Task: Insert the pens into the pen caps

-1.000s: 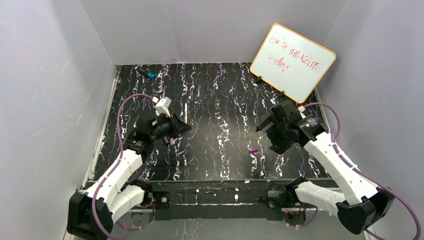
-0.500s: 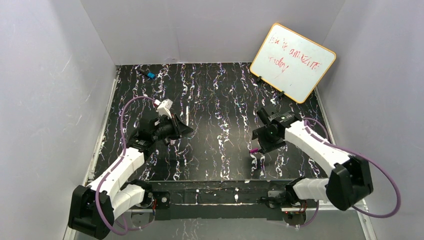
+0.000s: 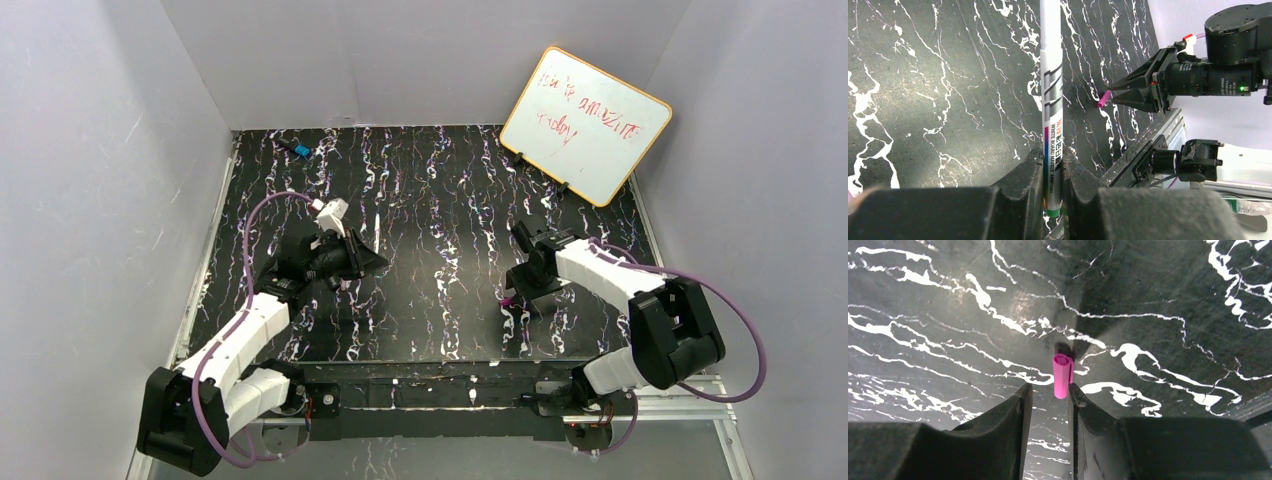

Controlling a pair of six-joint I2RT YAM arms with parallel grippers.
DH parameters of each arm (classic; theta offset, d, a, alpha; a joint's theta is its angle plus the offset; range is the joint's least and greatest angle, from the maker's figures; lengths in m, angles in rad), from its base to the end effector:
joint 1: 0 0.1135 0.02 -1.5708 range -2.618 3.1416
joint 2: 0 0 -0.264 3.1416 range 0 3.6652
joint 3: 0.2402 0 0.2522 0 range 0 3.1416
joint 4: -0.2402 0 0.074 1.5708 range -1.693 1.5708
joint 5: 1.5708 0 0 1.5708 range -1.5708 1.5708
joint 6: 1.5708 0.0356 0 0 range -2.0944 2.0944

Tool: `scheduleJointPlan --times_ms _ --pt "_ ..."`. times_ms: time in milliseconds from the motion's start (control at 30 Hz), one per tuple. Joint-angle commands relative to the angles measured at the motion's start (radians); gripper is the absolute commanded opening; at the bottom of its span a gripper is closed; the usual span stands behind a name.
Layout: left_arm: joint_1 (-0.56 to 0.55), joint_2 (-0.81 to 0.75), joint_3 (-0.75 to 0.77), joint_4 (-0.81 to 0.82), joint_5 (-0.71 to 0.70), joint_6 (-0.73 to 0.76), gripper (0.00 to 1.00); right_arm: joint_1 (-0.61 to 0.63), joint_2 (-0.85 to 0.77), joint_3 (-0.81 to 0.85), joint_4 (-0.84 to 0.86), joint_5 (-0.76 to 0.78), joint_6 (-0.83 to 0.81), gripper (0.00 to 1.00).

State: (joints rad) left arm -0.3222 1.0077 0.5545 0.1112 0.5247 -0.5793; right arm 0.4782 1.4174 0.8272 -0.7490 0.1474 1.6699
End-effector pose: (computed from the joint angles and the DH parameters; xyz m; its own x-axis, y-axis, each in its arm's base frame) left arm 0.2071 -0.0879 0.2483 -0.6613 -0.2787 -0.6964 0.4298 0.6201 -0.6563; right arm 0.2169 0.1066 0.1816 -0.3377 0.9336 -0.1195 0.9020 0.3573 0.2426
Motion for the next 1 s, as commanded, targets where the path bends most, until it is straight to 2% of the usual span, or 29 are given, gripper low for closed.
scheduleJointPlan --times_ms 0,433,600,800,967 --pt "0.000 0.012 0.027 -0.004 0.030 0.017 0.00 -0.020 0.020 -0.040 0.059 -0.008 -0.012 0.39" --pt "0.001 0.049 0.033 0.002 0.044 0.040 0.00 -0.043 0.108 -0.031 0.089 -0.011 -0.060 0.35" --pt "0.001 0.054 0.035 -0.004 0.045 0.048 0.00 -0.044 0.129 -0.032 0.090 -0.032 -0.073 0.23" --pt "0.002 0.059 0.038 -0.005 0.043 0.048 0.00 -0.044 0.111 -0.014 0.080 -0.032 -0.120 0.19" --pt "0.002 0.069 0.028 -0.010 0.037 0.092 0.00 -0.030 0.061 0.109 0.095 0.017 -0.279 0.08"
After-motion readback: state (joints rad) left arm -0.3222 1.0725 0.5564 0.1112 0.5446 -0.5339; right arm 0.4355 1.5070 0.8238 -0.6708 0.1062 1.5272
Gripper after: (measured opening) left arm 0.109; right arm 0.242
